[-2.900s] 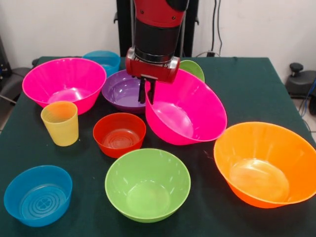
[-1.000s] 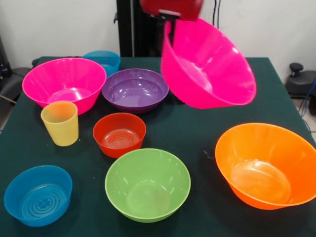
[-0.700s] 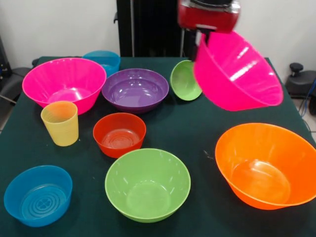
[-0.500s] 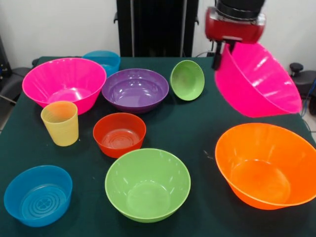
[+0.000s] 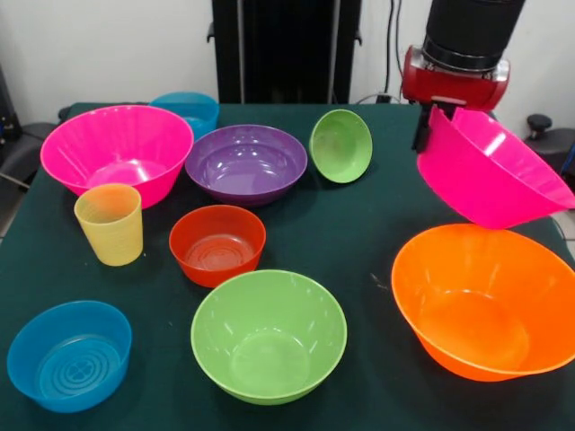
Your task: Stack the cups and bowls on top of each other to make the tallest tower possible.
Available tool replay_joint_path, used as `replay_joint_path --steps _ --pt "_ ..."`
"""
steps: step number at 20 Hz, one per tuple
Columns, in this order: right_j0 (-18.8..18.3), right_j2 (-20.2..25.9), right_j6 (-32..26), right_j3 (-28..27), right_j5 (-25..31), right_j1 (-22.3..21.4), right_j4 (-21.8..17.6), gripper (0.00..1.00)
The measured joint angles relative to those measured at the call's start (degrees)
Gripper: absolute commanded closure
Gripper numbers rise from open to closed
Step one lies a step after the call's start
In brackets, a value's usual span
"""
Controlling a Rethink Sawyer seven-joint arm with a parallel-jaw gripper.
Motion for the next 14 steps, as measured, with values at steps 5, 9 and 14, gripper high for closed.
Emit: replay_joint_path --steps 5,9,14 --pt "-3.6 0.8 0.0 2.2 -1.4 -2.1 0.0 1.0" --pt "-11.3 2.7 0.0 5.9 -2.8 -5.1 -0.2 1.0" --pt "-22.2 5.3 -1.2 9.5 -3.1 -8.3 -2.5 1.0"
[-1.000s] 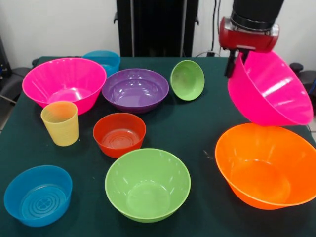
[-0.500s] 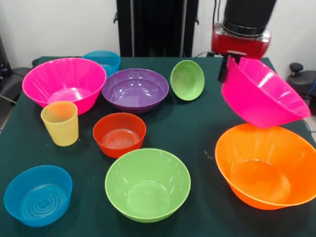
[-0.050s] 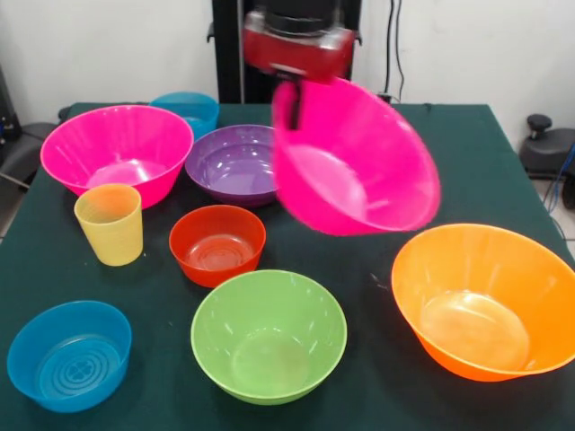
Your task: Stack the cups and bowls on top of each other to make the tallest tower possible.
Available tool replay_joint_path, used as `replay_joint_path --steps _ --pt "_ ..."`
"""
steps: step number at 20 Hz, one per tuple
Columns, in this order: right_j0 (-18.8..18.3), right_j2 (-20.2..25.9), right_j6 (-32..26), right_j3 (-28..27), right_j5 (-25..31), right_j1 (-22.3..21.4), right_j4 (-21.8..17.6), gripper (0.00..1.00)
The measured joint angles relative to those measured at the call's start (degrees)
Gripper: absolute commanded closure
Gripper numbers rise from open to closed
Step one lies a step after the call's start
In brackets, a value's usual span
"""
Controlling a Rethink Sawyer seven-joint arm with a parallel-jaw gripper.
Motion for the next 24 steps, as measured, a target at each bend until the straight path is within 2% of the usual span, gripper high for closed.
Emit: replay_joint_path --steps 1,2,4,5,7,9,12,18,24 --pt "-1.8 0.4 -0.4 0.5 0.0 -0.6 -0.4 1.0" --pt "-5.7 1.2 -1.8 1.3 0.3 -1.9 -1.4 1.0" --pt "-8.5 1.8 -3.1 1.8 0.6 -2.9 -2.1 1.0" --pt "-12.9 3.0 -5.6 2.3 1.1 -4.3 -3.4 1.0" --pt "-15.3 3.8 -7.3 2.5 1.1 -4.9 -4.2 1.0" --pt "-20.3 5.7 -11.3 3.0 1.1 -5.7 -6.5 1.0" --pt "-24.0 7.4 -14.5 3.4 1.0 -5.8 -9.0 1.0" --pt "-27.7 10.6 -16.7 5.8 0.5 -5.8 -13.0 1.0" --pt "-28.0 13.3 -16.7 8.4 0.1 -5.9 -15.1 1.0"
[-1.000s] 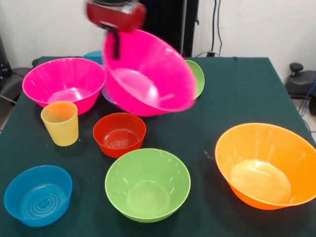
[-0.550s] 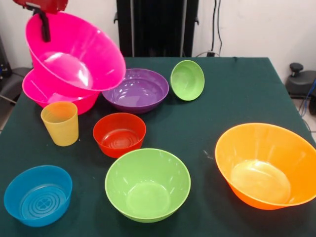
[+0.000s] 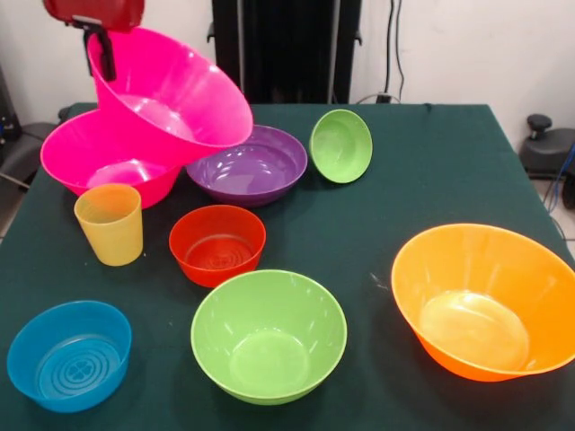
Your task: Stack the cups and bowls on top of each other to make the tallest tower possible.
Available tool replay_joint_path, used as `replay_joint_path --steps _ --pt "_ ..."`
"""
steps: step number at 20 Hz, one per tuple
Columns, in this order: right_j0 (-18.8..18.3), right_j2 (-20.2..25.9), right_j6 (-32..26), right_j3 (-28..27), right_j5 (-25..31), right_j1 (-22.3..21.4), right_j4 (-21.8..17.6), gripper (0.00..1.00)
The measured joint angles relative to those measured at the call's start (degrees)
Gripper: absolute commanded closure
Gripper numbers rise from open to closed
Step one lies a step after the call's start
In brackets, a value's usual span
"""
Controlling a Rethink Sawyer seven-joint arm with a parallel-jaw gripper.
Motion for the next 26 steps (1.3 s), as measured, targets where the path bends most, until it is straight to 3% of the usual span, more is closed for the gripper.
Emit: replay_joint_path --steps 5,13,22,26 --pt "-1.9 3.2 0.0 4.5 -3.1 -1.3 -1.3 1.0" --pt "-8.5 6.9 0.0 13.0 -10.6 -2.3 -3.7 1.0" --pt "-13.1 9.3 0.0 17.5 -11.3 -2.9 -6.5 1.0" --pt "-16.8 11.4 0.0 18.3 -11.3 -3.0 -8.2 1.0"
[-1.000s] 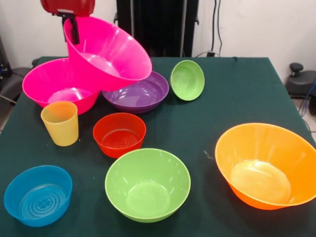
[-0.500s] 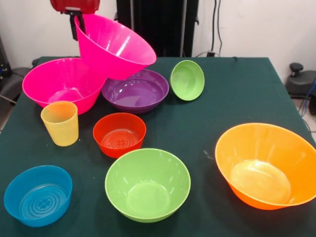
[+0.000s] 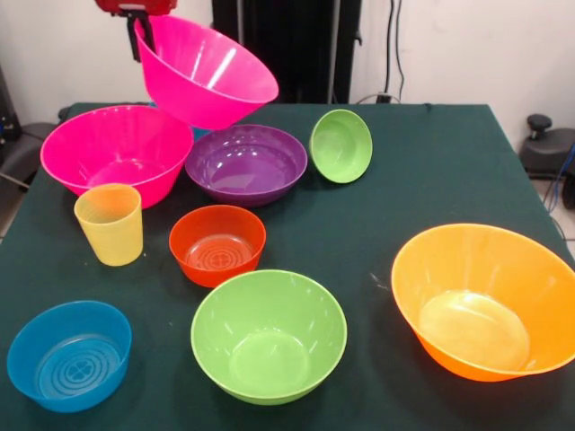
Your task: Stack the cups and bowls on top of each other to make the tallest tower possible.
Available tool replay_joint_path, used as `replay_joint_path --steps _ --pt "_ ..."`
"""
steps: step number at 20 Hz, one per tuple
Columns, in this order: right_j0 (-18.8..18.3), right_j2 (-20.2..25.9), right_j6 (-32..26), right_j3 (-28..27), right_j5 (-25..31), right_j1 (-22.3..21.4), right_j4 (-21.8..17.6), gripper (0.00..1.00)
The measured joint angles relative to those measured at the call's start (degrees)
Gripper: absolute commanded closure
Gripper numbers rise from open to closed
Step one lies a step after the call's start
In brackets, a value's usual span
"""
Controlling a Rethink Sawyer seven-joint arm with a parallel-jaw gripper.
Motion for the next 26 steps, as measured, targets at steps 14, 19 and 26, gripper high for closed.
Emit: replay_joint_path --steps 14,19,26 --pt "-12.7 7.9 -0.5 -4.7 4.4 6.5 -4.5 1.0" --pt "-13.8 9.8 -0.5 -5.7 4.5 8.2 -6.1 1.0" --pt "-13.8 11.5 -0.5 -6.1 4.5 9.5 -8.5 1.0"
